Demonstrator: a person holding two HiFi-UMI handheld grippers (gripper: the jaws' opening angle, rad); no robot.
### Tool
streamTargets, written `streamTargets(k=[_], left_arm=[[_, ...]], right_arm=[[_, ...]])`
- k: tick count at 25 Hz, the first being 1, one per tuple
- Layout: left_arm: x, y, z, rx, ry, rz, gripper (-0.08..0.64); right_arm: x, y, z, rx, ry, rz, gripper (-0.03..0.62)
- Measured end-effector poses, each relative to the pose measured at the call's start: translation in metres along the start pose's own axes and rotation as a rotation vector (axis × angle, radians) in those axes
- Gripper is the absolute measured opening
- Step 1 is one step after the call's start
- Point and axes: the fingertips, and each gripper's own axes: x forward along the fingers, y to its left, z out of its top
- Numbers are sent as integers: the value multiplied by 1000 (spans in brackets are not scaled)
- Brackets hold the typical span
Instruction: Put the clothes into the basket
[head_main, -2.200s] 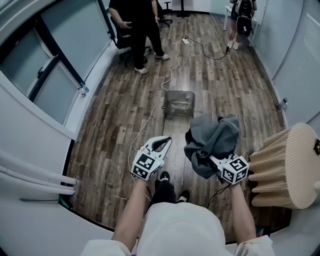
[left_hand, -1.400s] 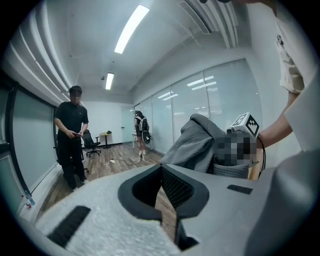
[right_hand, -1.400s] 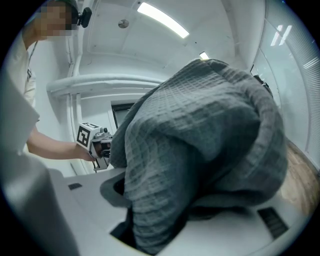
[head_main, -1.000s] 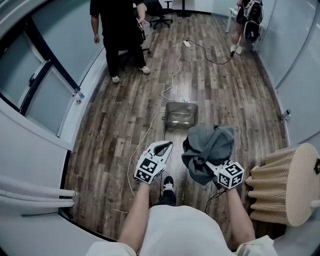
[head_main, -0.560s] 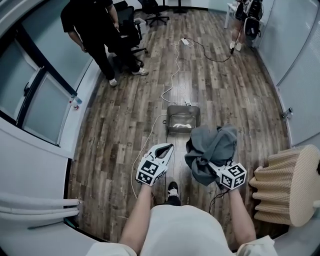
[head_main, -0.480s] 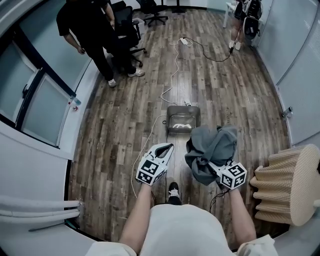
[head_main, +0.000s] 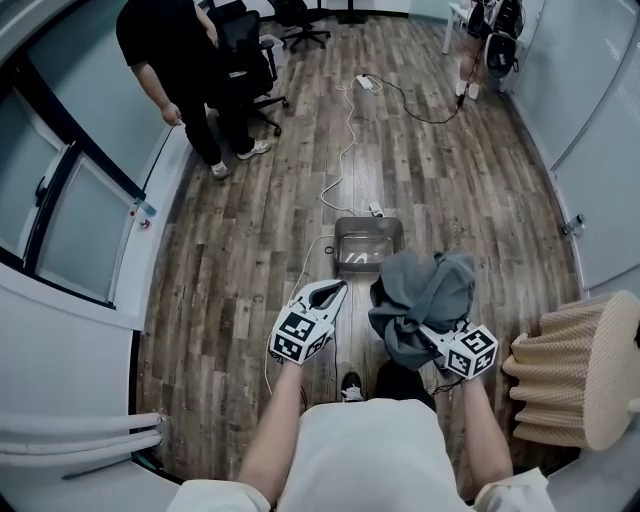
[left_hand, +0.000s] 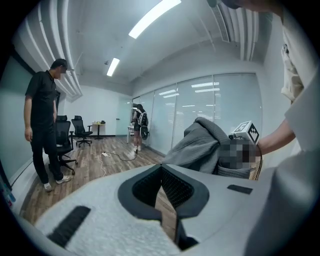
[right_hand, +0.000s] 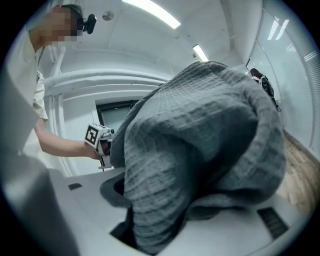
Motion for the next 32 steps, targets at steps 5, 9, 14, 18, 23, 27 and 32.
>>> streamTargets(k=[5,9,14,18,23,27,32], left_arm=[[15,10,8,6,-13,-5,12],[30,22,10,23,-16,-5,12],[57,53,9,57,34,12,12],[77,76,15,71,62,19,12],[103,113,28,39,72,58,12],[126,135,33,31,97,68,12],[158,152,35,39,123,64,12]], right_arm=[[11,-8,9,-24,3,1,252],[26,-27,14,-18,-4,-13,252],[56,-56,25,-2,12,7,252],[81,-79,31,-2,37,35,252],[112,-112,49,11,49,72,252],[133,-143,60,22,58,88,252],[151,-184,65,34,72,89,252]])
